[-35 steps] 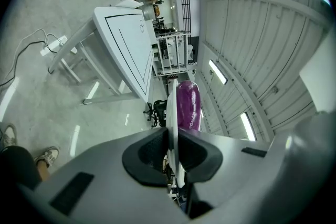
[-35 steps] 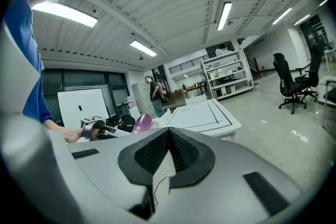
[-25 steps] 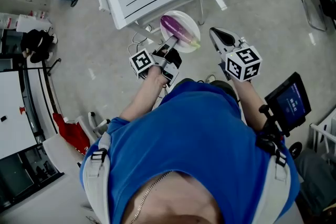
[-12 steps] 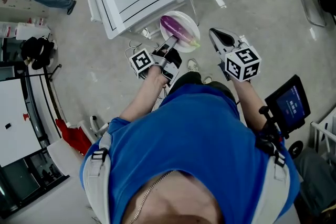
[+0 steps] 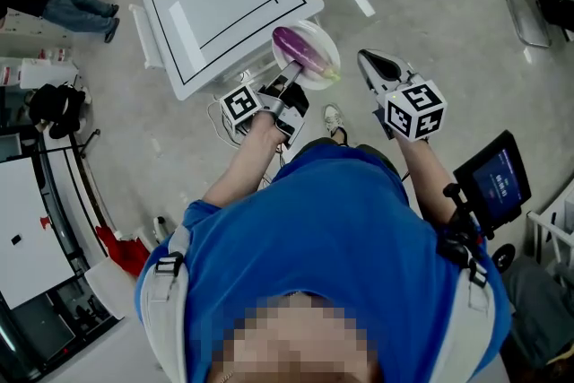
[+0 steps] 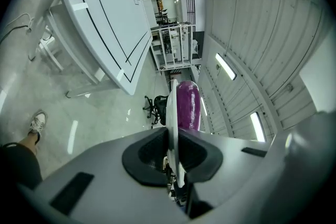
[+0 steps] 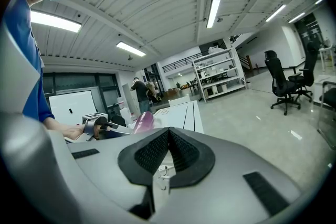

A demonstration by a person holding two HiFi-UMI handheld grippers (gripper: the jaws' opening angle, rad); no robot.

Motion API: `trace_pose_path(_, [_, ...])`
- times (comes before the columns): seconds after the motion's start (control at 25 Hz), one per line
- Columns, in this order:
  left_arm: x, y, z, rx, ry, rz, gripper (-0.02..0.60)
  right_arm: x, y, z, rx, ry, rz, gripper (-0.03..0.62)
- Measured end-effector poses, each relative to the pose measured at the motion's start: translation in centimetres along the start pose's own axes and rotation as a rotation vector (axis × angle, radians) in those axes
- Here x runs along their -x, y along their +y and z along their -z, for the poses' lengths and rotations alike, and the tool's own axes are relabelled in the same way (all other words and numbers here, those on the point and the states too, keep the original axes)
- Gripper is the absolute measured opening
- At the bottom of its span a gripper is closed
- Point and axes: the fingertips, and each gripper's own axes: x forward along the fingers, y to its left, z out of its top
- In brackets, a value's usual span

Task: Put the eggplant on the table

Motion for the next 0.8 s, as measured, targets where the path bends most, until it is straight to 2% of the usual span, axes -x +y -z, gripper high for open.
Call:
trace_pose_path(0.28, [-8.3,1.1,-8.1,0.000,0.005,-0.019,0.032,-8.7,-6.9,-3.7,-0.006,0.009,-0.002,0.002])
trace_pose_path(0.56, [-9.7,0.3,-8.4,0.010,0.027,-0.003,0.032,-8.8,-8.0,-4.4,-0.013,0.000,0.031,0.002])
trace_pose_path(0.8, [-8.9,1.3,-8.7,0.010,0.009,-0.030,0.032,-9.0,-7.3,-4.5,-0.004,-0.005,0.016,0.002])
